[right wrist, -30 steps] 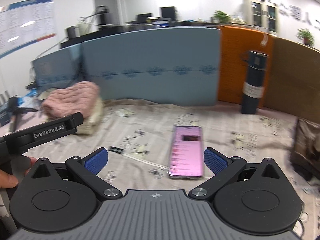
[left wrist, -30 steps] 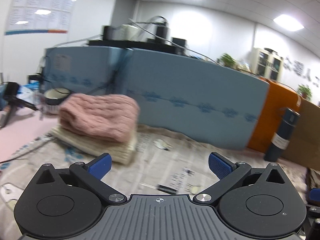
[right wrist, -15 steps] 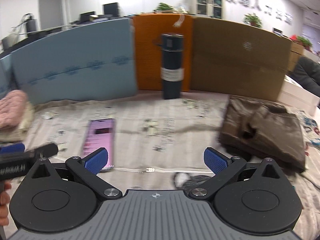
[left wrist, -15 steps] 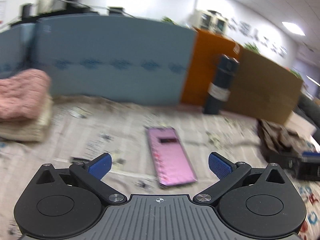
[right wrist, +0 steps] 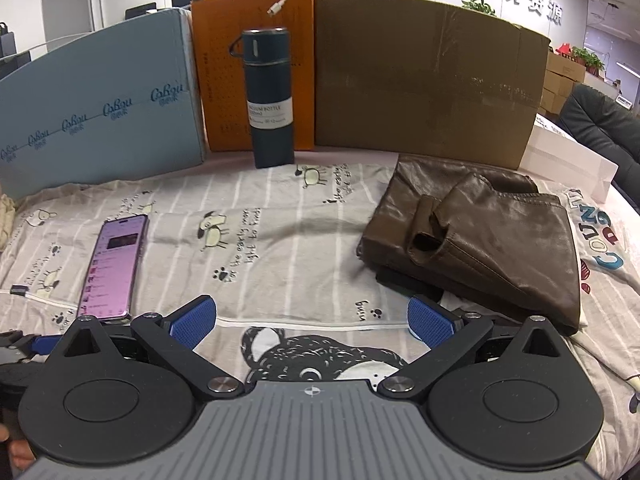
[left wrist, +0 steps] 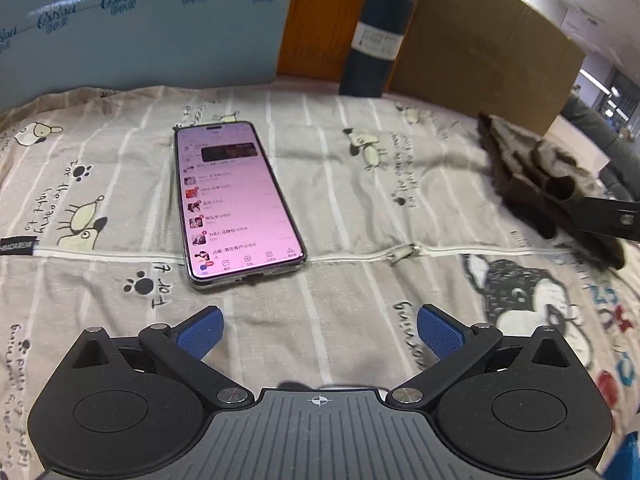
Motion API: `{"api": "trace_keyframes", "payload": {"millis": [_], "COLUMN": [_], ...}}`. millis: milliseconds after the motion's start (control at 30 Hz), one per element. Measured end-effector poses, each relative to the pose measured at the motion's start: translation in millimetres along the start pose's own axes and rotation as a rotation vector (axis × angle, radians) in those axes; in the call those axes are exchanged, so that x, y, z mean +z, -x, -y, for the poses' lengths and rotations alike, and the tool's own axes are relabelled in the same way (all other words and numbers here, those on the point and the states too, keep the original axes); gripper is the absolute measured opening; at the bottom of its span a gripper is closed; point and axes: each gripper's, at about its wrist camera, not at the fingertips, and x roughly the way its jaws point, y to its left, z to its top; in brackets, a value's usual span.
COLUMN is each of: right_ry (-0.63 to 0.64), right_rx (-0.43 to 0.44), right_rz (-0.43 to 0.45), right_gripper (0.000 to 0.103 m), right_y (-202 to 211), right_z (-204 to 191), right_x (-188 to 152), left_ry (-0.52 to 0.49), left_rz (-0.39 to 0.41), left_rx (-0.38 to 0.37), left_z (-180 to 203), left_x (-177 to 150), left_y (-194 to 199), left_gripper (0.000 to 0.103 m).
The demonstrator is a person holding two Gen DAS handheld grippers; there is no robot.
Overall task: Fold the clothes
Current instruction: 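Reach the right gripper to the crumpled brown leather vest and grasp its edge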
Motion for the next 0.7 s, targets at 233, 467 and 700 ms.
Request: {"api": "trace_keyframes", "payload": {"millis": [233,467,700], "right_ry": [-0.014,-0.028,0.013], "right_rx": [-0.021,-0.076,-0.192], "right_rz": [-0.007,-0.028,-0.035], "right_gripper": [0.103,0.103,0.103], "right_y": [-5,-20,-41], "right_z": [15,36,72], "right_x": [2,3,6], "left_ry": [-0.041,-0.06,-0.103], "left_rz": [0.005,0.027,0.052], "left_rx": [0.002,-0.003,0.097], "left_z": [3,4,11], "left_x": [15,44,72], "left_y": [-20,-46,-74], "left_gripper": [0.103,0.103,0.103]}}
